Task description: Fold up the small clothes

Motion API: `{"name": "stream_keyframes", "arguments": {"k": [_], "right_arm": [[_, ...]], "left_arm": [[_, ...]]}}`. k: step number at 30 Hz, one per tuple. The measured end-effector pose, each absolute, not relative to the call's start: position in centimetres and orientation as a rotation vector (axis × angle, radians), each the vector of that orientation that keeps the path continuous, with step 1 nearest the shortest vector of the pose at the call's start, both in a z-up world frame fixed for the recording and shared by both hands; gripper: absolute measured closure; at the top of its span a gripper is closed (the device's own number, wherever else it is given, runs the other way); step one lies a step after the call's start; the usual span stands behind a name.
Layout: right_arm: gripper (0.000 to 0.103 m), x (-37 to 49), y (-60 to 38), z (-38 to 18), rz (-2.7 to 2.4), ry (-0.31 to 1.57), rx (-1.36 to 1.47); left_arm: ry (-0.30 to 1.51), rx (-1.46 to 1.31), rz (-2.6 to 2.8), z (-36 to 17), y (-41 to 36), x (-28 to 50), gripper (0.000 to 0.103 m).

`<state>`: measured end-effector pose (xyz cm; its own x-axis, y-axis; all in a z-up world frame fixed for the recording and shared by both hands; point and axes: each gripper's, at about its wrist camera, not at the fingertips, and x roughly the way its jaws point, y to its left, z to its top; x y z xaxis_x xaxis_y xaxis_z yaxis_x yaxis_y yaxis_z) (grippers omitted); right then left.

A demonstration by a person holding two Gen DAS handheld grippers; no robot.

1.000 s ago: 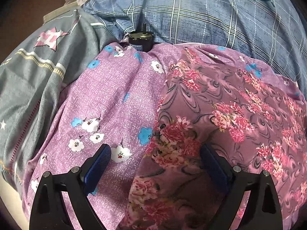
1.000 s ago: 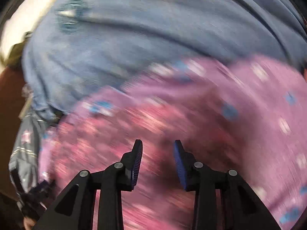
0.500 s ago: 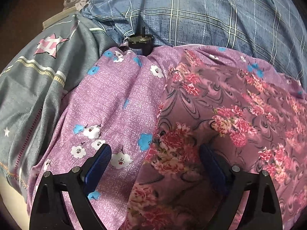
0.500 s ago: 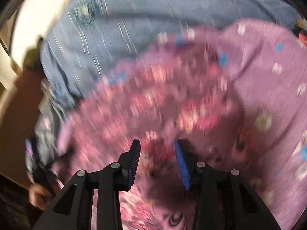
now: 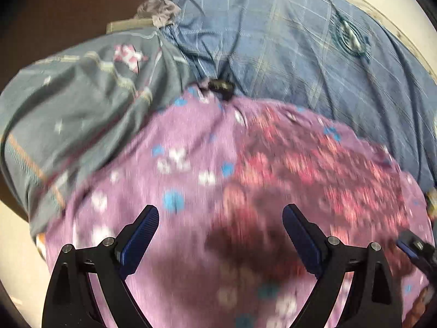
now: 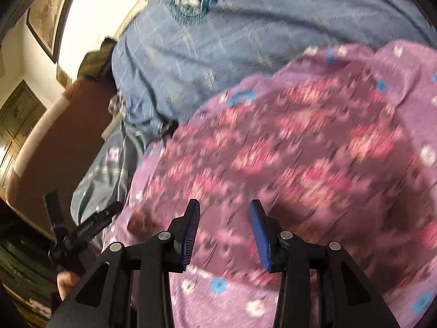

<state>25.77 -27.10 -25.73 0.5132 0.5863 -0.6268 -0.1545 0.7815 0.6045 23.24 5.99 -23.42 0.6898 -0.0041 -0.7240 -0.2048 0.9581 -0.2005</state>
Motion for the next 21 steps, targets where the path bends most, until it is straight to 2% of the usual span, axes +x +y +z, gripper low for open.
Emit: {"name": "stream_keyframes", "arguments": {"k": [3,4,5,7,10,13,15,18,21], "right_arm": [[0.065,25.6,-26.1,-28.6,0.421,1.071,0.494],[0.066,25.3,-26.4,-28.9,0.422,1.073,0.513],[0.066,24.7,-27.1,-28.5,0.426,1.053,0.558],[0.06,23.6,-28.5,-27.7,0.429,1.007,0.608],[0.043,21.2,-31.4,-26.8,0.422,0.919,0.706],[0.04,19.6,-34.6,-27.2,0.417,0.876,0.858],[0.033,19.0,-36.5,-28.5,0.408,0.871,0.986],[0.032,18.9,-38.1,-30.3,0.374,0.889,1.101],[0.032,19.4,-38.2,-31.5,0.346,0.912,1.137]], "left_arm": [[0.862,-0.279,0.064,-24.4,5.8,21.6,0.019],[0.875,-0.3,0.062,-24.6,6.3,21.3,0.03],[0.877,-0.323,0.062,-24.6,6.9,21.1,0.036],[0.85,-0.372,0.057,-24.3,8.1,20.5,0.04],[0.809,-0.401,0.015,-23.9,9.1,19.9,0.04],[0.814,-0.466,-0.086,-24.3,9.6,19.9,0.037],[0.851,-0.537,-0.151,-25.1,10.0,20.5,0.036],[0.882,-0.662,-0.206,-26.0,11.0,21.1,0.036],[0.84,-0.71,-0.208,-25.8,11.9,21.5,0.036]]}}
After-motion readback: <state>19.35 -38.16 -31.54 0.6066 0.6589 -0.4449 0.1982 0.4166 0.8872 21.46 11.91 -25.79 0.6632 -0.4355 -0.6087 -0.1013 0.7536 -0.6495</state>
